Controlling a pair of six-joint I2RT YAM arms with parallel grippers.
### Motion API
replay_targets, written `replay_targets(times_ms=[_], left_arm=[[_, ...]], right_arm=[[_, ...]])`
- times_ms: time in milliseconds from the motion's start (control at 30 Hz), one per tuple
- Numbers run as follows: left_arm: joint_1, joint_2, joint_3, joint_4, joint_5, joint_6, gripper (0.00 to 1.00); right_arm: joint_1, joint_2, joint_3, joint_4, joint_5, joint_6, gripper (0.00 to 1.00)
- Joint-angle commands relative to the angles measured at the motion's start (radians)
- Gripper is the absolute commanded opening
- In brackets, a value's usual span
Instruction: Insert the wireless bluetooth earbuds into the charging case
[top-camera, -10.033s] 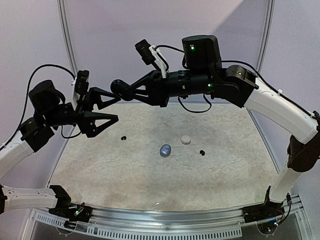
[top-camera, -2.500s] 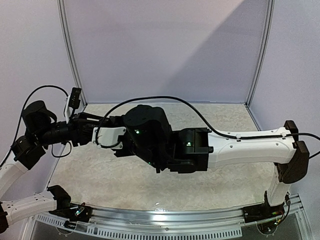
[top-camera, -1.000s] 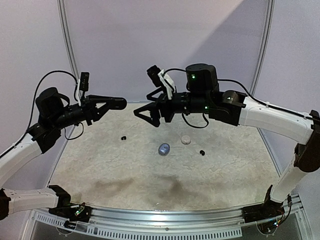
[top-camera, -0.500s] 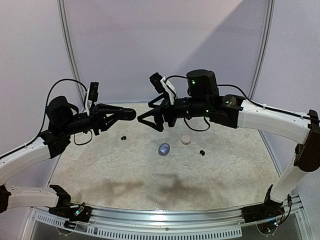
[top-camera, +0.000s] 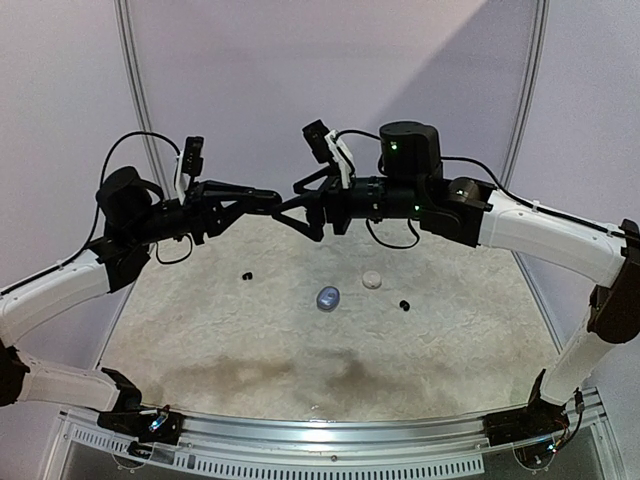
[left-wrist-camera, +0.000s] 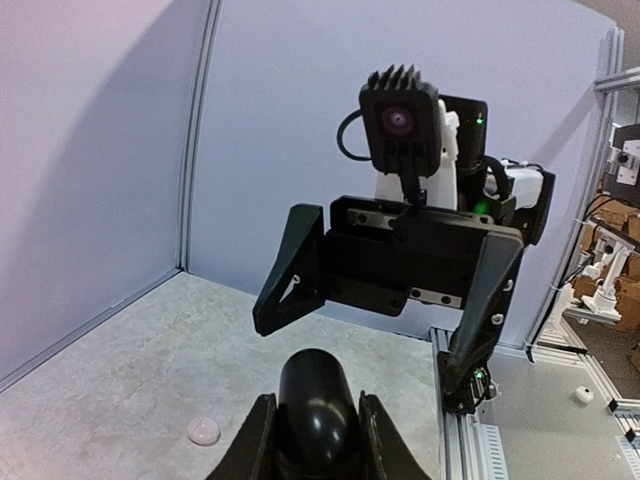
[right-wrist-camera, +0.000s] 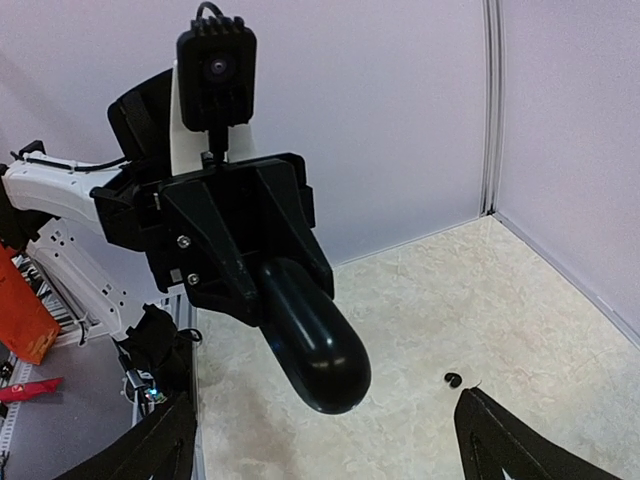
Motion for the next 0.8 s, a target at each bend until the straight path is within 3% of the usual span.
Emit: replay_targets(times_ms=[0, 267, 600, 767], left_arm=[[-0.025, -0.028, -0.005, 0.013, 0.011, 0.013, 0.00], [-0.065, -0.102, -0.042, 0.014, -0.010, -0.001, 0.00], [-0.155, -0.189, -0.142, 0.095, -0.138, -0.052, 0.00], [-0.176, -0.242, -0.174, 0.106, -0.197, -0.061, 0.00]], right_arm=[[-0.002, -0.034, 0.014, -0.050, -0.024, -0.012, 0.89], [-0.001, -0.022, 0.030, -0.024, -0.140, 0.008, 0.71], [0.033, 0.010, 0.060, 0.019, -0.210, 0.077, 0.70], [0.052, 0.053, 0.113, -0.029, -0.254, 0.086, 0.58]])
